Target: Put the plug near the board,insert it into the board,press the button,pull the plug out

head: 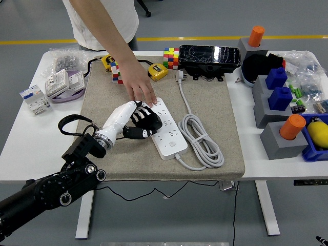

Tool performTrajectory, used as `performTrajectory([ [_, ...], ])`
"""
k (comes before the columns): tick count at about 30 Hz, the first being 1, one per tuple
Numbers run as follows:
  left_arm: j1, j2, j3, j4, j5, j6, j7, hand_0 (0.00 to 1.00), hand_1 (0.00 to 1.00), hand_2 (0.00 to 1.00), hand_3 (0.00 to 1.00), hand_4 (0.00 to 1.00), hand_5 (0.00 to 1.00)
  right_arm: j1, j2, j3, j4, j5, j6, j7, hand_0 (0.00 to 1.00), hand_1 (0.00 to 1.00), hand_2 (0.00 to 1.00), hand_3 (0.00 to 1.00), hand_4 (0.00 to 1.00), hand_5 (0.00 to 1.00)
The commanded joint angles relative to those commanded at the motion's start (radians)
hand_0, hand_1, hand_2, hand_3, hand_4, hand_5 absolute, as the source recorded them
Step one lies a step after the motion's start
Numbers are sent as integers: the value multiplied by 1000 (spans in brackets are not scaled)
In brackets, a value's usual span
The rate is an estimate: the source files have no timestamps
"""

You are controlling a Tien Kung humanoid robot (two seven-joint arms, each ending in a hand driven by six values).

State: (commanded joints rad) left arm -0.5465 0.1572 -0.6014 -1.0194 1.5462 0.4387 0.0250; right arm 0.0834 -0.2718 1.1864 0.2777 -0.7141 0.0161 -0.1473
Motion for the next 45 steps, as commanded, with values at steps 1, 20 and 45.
performTrajectory([
  [1, -1, 0, 1, 2, 2, 0, 2, 345, 357, 441, 539, 644, 2, 0, 0, 0, 0, 0, 0, 0, 573, 632, 608, 539, 882, 412],
  [20, 14, 16, -9, 4, 17, -10, 4, 348, 356, 441, 538, 644, 2, -2, 0, 4, 2, -3, -3, 5, 573, 632, 607, 537, 884, 411],
  [45, 18, 16, -12, 8, -22, -20, -34, 743, 811, 788, 835, 998, 293, -4, 0, 5, 0, -3, -1, 2, 573, 631, 607, 537, 882, 411],
])
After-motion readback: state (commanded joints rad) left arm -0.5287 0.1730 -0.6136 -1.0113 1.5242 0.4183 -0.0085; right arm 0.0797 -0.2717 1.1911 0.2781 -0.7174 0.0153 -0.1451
